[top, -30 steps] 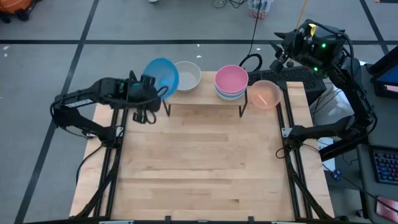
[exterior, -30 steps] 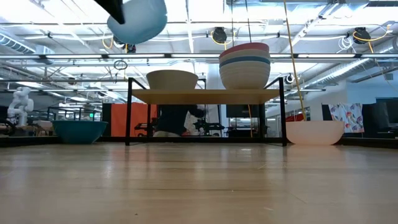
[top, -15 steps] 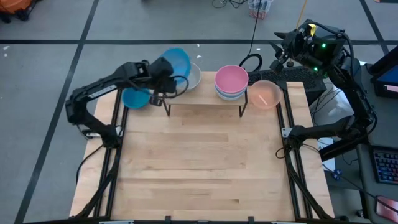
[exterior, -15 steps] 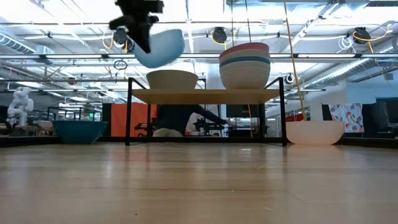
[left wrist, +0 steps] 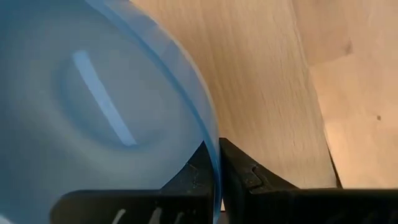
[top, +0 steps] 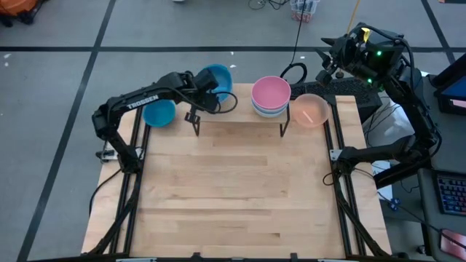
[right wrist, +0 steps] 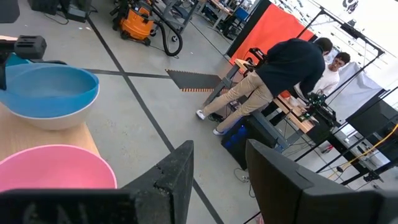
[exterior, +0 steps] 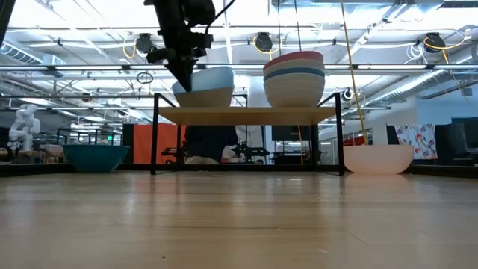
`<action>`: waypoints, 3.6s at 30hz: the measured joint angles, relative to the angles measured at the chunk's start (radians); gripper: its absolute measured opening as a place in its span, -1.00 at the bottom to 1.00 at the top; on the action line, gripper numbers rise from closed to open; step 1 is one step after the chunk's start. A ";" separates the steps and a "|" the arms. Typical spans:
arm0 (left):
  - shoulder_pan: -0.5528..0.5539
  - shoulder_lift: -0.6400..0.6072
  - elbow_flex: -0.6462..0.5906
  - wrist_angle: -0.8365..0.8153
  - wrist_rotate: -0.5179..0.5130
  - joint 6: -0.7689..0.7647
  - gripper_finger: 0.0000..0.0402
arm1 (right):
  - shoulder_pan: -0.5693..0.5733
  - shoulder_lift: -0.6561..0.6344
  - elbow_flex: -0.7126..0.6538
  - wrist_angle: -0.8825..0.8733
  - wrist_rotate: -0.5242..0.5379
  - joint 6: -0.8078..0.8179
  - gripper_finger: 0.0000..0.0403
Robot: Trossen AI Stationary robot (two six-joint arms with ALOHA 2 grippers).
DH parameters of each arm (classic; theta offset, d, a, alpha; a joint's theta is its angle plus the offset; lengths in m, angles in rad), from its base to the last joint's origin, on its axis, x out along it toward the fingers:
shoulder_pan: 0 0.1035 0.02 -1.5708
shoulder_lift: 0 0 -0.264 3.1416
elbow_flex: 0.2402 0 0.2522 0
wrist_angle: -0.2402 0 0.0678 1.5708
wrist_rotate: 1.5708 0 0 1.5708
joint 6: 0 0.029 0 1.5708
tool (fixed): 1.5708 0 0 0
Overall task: Place and stack bowls onto a shelf
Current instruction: Stack the light blue bowl on top of the gray bowl on the shelf
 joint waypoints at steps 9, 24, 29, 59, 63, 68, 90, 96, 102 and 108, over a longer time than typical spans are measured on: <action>-0.025 0.000 0.000 0.014 -0.044 -0.100 -0.83 | 0.000 0.000 0.000 0.000 0.001 0.000 -0.30; -0.073 -0.011 0.217 -0.052 0.011 -0.185 -0.79 | 0.000 0.000 0.000 -0.001 0.001 0.000 -0.30; -0.055 -0.011 0.229 -0.136 0.058 -0.238 -0.79 | 0.000 0.000 0.000 -0.001 0.001 0.000 -0.30; -0.056 -0.011 0.225 -0.177 0.095 -0.259 -0.73 | 0.000 0.000 0.000 -0.001 0.000 0.000 -0.30; -0.055 0.000 0.225 -0.136 0.099 -0.290 -0.72 | 0.000 0.000 0.000 0.000 0.000 0.000 -0.30; -0.056 0.016 0.223 -0.148 0.084 -0.319 -0.72 | 0.000 0.000 0.000 0.000 0.000 0.000 -0.30; -0.053 0.013 0.187 -0.159 0.095 -0.324 -0.95 | 0.000 0.000 0.000 0.000 0.000 0.000 -0.30; -0.054 0.013 0.187 -0.180 0.049 -0.334 -0.82 | 0.000 0.000 0.000 0.000 0.000 0.006 -0.30; -0.053 0.013 0.188 -0.184 -0.025 -0.337 -0.60 | 0.000 0.000 0.000 0.000 0.000 0.018 -0.30; -0.077 0.013 0.188 -0.183 -0.028 -0.338 -0.58 | 0.000 0.000 0.000 0.000 0.000 0.019 -0.30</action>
